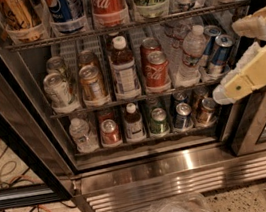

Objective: Pick coke can from top shelf of fridge

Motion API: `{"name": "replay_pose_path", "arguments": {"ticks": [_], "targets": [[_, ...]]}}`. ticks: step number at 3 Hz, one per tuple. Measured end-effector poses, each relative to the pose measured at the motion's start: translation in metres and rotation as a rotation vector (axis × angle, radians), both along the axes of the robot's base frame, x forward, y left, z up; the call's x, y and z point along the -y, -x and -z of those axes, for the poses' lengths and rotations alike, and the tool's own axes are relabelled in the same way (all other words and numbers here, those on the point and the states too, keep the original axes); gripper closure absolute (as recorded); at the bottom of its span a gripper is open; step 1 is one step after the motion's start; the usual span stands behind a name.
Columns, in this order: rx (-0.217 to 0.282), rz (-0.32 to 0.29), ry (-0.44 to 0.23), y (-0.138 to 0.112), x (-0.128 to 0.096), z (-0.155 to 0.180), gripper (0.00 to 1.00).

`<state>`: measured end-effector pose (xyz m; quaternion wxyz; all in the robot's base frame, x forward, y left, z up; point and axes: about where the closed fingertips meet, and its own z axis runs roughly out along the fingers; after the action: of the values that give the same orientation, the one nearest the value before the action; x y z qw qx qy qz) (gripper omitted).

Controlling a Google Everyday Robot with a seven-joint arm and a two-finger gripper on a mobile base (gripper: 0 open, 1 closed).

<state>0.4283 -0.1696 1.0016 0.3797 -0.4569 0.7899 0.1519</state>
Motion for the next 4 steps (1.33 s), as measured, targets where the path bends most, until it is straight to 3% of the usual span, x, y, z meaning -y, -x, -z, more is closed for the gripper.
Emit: {"name": "replay_pose_path", "arguments": {"ticks": [2,3,4], "targets": [[0.016,0.004,-0.033,-0.001,-0.007,-0.007,0.0],[0.089,0.051,-0.027,-0.011,-0.015,-0.003,0.0],[0.195,0.083,-0.009,-0.015,-0.033,0.007,0.0]]}}
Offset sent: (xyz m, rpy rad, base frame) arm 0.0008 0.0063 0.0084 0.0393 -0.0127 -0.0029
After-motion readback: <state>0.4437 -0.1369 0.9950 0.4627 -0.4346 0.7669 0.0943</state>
